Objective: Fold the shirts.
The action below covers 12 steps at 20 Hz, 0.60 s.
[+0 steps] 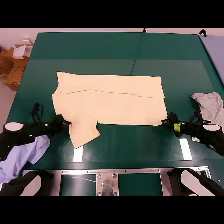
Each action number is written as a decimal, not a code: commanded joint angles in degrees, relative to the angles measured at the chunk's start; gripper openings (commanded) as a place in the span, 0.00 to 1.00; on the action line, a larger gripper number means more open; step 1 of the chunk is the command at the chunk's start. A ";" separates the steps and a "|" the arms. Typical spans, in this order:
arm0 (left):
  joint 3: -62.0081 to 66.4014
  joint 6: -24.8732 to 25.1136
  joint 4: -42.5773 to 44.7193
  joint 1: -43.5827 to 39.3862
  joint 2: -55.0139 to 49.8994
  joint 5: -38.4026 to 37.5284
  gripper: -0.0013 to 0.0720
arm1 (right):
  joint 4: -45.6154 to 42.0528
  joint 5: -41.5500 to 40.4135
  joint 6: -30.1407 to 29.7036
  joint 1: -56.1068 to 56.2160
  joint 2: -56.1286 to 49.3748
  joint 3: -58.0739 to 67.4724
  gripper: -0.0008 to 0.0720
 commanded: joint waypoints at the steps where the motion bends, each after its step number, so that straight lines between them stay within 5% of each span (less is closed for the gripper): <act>1: 2.73 -6.29 8.87 -0.04 2.73 -9.57 0.05 | -7.13 6.78 0.15 -3.10 0.07 2.45 0.03; 7: 1.53 -19.28 21.27 -0.79 17.42 -17.77 0.05 | -21.86 19.50 3.74 -15.47 8.02 4.66 0.03; 12: 4.00 -22.62 24.22 -0.79 19.56 -21.73 0.05 | -18.53 21.00 5.70 -15.69 11.67 7.50 0.03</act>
